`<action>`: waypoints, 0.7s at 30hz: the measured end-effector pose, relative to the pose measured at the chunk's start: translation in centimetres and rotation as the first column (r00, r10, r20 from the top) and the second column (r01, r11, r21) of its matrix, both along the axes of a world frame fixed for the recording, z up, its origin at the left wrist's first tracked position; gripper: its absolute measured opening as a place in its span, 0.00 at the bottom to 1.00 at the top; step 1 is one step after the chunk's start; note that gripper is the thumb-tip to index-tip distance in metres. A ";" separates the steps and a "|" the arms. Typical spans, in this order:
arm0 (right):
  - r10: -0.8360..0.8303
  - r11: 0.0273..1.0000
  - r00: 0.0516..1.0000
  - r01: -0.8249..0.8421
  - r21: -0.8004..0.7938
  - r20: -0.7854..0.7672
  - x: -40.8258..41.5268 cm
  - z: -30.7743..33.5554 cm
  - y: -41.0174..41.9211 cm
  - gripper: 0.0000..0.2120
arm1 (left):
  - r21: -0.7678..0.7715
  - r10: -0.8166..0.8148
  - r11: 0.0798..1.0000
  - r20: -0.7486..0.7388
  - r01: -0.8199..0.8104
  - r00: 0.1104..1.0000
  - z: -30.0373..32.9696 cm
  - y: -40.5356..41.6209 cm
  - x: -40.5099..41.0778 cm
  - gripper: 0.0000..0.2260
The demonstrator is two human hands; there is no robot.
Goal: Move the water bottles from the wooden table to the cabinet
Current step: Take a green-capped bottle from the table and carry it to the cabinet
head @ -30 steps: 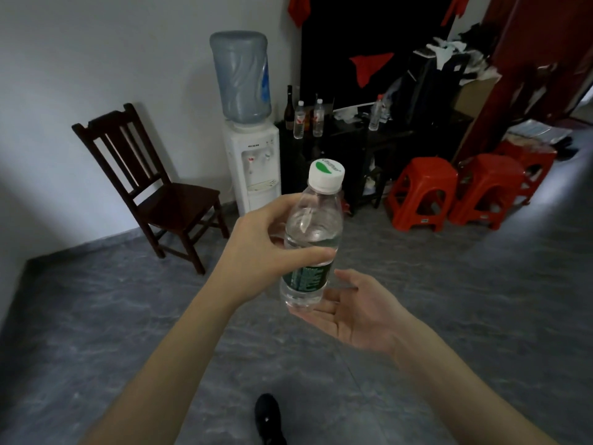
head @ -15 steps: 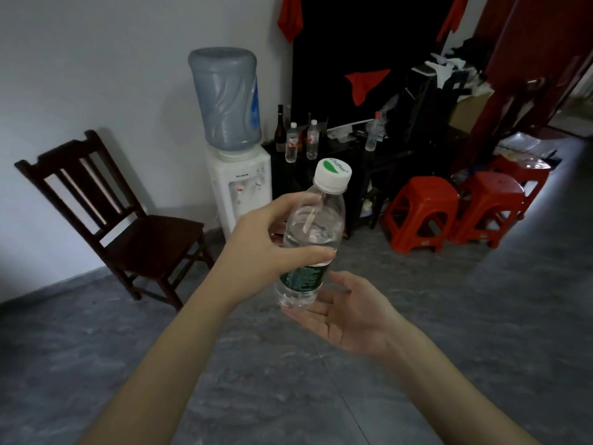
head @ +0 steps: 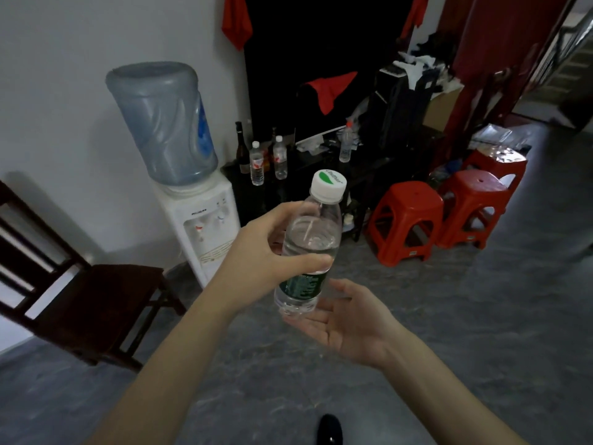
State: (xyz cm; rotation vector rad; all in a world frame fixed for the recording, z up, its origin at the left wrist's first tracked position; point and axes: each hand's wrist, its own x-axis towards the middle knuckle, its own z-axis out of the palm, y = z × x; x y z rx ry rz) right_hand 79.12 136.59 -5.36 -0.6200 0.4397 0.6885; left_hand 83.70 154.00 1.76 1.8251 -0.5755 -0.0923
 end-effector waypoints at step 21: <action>0.061 0.998 0.998 -0.061 -0.014 0.028 29.4 -1.2 -12.6 0.31 | 0.021 0.106 0.994 -0.029 -0.106 0.994 -1.9 -11.9 29.4 0.27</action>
